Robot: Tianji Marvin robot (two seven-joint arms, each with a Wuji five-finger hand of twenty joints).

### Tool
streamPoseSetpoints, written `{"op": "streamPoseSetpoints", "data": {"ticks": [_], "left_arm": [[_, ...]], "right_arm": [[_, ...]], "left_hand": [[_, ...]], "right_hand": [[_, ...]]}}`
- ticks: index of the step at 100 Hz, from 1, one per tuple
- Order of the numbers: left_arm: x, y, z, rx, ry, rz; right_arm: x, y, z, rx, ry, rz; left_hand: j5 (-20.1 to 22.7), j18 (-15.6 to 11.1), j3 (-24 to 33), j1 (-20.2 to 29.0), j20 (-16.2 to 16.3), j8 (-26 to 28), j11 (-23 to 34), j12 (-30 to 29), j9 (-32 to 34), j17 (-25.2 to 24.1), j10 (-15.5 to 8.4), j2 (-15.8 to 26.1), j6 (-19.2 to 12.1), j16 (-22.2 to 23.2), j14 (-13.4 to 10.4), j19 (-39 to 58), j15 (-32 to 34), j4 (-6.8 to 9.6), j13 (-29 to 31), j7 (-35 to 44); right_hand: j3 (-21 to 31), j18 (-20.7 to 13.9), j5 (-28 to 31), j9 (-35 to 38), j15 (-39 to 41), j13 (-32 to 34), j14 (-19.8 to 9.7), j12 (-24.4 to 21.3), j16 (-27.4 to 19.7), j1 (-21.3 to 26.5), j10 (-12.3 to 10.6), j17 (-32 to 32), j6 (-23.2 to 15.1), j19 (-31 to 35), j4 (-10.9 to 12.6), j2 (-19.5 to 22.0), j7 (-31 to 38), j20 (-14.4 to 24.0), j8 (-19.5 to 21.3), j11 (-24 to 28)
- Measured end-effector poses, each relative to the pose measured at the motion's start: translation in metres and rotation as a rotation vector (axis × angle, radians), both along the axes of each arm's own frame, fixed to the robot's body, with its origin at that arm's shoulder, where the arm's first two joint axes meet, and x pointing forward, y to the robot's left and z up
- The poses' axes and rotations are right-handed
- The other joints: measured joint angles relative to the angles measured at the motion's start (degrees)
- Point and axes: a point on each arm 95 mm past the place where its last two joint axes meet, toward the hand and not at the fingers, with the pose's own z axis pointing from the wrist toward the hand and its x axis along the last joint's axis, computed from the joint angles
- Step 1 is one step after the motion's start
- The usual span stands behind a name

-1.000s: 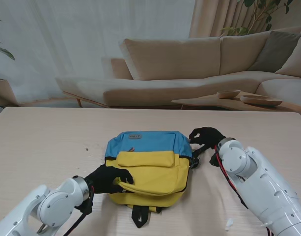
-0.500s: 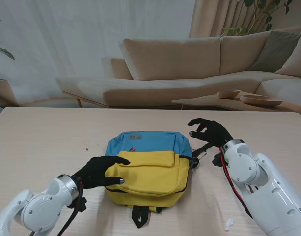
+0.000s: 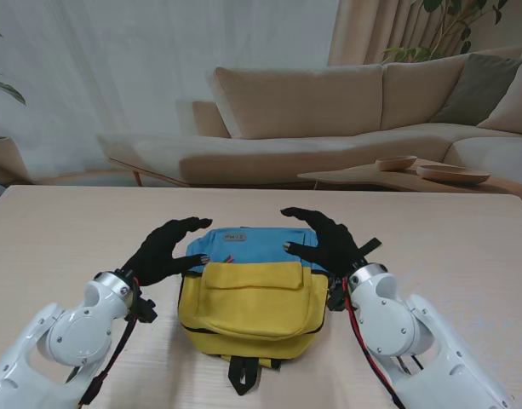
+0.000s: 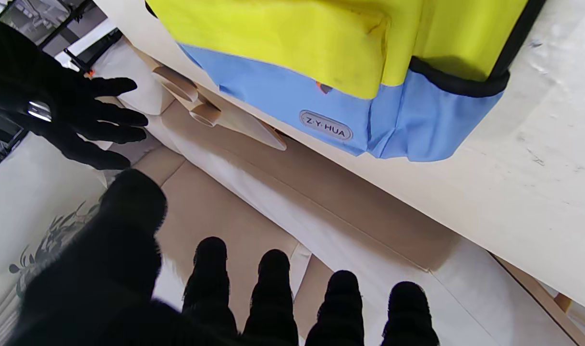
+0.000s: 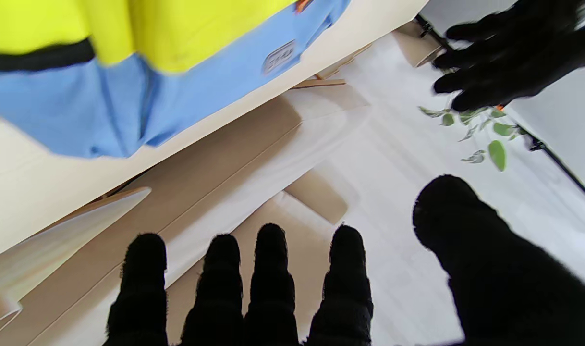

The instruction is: Pack books into the school bag then zip close the school bag

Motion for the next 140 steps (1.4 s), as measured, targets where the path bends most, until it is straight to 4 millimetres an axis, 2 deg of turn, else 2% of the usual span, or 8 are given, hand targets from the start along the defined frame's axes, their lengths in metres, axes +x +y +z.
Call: {"op": "streamPoseSetpoints", "data": {"ticks": [7,15,27,36,59,69,87,140], "left_arm": [[0.005,-0.002,-0.005,-0.038,-0.011,0.020],[0.011,-0.004,-0.012,-0.092,0.000,0.024],[0.017,-0.007,-0.021,-0.116,0.007,0.016],[0.022,-0.008,-0.026,-0.169,0.018,0.022],[0.034,-0.009,-0.031,-0.236,-0.061,0.047],[0.038,-0.013,-0.034,-0.226,-0.046,0.046],[0.041,-0.022,-0.040,-0.176,0.010,0.045],[0.021,-0.027,-0.045,-0.150,0.050,0.065]], "right_arm": [[-0.007,0.012,-0.003,0.014,-0.007,0.018],[-0.013,0.022,-0.005,0.037,-0.014,0.033],[-0.020,0.033,-0.006,0.075,-0.025,0.041],[-0.024,0.040,-0.007,0.125,-0.027,0.042],[-0.022,0.040,-0.022,0.205,-0.018,0.097],[-0.021,0.035,-0.028,0.210,-0.021,0.101],[-0.018,0.027,-0.038,0.235,0.005,0.100],[-0.023,0.013,-0.047,0.248,0.059,0.150]], "left_hand": [[0.0,-0.3,0.0,-0.1,-3.4,-1.0,-1.4,-0.9,-0.8,0.2,-0.2,0.0,-0.1,-1.7,-0.3,-1.5,-1.3,0.00,0.0,-1.8],[0.0,-0.7,-0.6,-0.7,-6.4,-2.1,-3.1,-2.1,-2.1,0.6,-0.9,0.0,-0.8,-3.7,-0.8,-2.2,-2.1,0.00,0.0,-3.3],[0.0,-0.8,-0.6,-0.9,-8.1,-2.3,-3.3,-2.1,-2.2,0.7,-1.0,0.8,-1.5,-5.1,-1.3,-2.8,-2.6,0.01,0.0,-3.7],[0.0,-0.8,-1.2,-1.5,-8.7,-2.3,-3.3,-2.1,-2.2,0.7,-1.6,1.4,-1.5,-5.2,-1.3,-2.8,-2.6,0.01,0.0,-3.7],[0.0,-1.5,0.1,-2.3,-10.0,-2.3,-3.2,-2.1,-2.2,0.8,-2.4,1.5,-2.9,-5.2,-2.8,-2.8,-2.6,0.01,0.0,0.5],[0.0,-1.6,0.2,-2.3,-10.2,-2.8,-3.2,-2.1,-2.2,0.8,-3.0,1.5,-2.9,-5.8,-3.0,-2.8,-2.6,0.01,0.0,0.6],[0.0,-2.5,0.9,-2.9,-12.9,-4.6,-5.6,-2.6,-2.2,1.2,-4.1,1.5,-4.6,-10.1,-4.2,-2.9,-3.5,0.01,0.0,-1.5],[0.0,-2.9,0.9,-2.9,-13.7,-4.6,-5.7,-2.6,-2.2,1.3,-4.5,1.5,-4.5,-10.2,-4.2,-2.9,-3.5,0.01,0.0,-1.5]], "right_hand": [[-0.1,-2.0,-2.3,-2.2,-2.2,-3.4,-1.9,-1.7,-1.4,0.6,-1.5,-2.3,-0.2,-3.6,0.0,0.0,-1.2,-2.7,-0.6,-2.3],[-0.1,-3.7,-4.2,-2.4,-5.9,-5.0,-3.3,-4.4,-3.2,0.6,-2.7,-3.1,-0.6,-8.2,0.0,0.6,-3.2,-5.1,-1.1,-9.1],[-0.9,-5.5,-4.2,-2.5,-10.9,-5.7,-4.5,-6.4,-4.4,0.6,-3.7,-3.6,-0.6,-14.4,0.2,1.3,-8.9,-6.4,-2.1,-14.4],[-2.3,-6.1,-4.2,-2.5,-12.3,-5.7,-5.3,-7.1,-4.5,0.2,-4.1,-3.7,-0.6,-17.3,0.0,2.0,-11.9,-6.4,-2.1,-15.9],[-3.6,-6.8,-4.2,-2.5,-13.6,-6.3,-6.2,-7.4,-4.5,-0.6,-4.2,-3.7,-0.6,-20.8,0.0,4.4,-16.6,-6.4,-1.8,-16.6],[-4.9,-6.9,-3.9,-2.5,-13.6,-6.3,-6.3,-7.5,-4.5,-0.6,-4.3,-3.6,-0.6,-22.9,0.6,4.9,-22.5,-4.1,1.9,-17.3],[-5.5,-6.9,-3.9,-2.5,-13.6,-6.3,-6.3,-8.0,-4.5,-0.6,-4.8,-3.6,-0.6,-23.0,0.8,5.4,-22.8,-3.6,3.0,-17.6],[-6.6,-7.0,-3.9,-2.5,-14.4,-6.3,-6.8,-8.7,-4.6,-0.6,-5.5,-3.6,-0.7,-25.3,0.8,6.1,-24.1,-2.7,3.7,-19.5]]}}
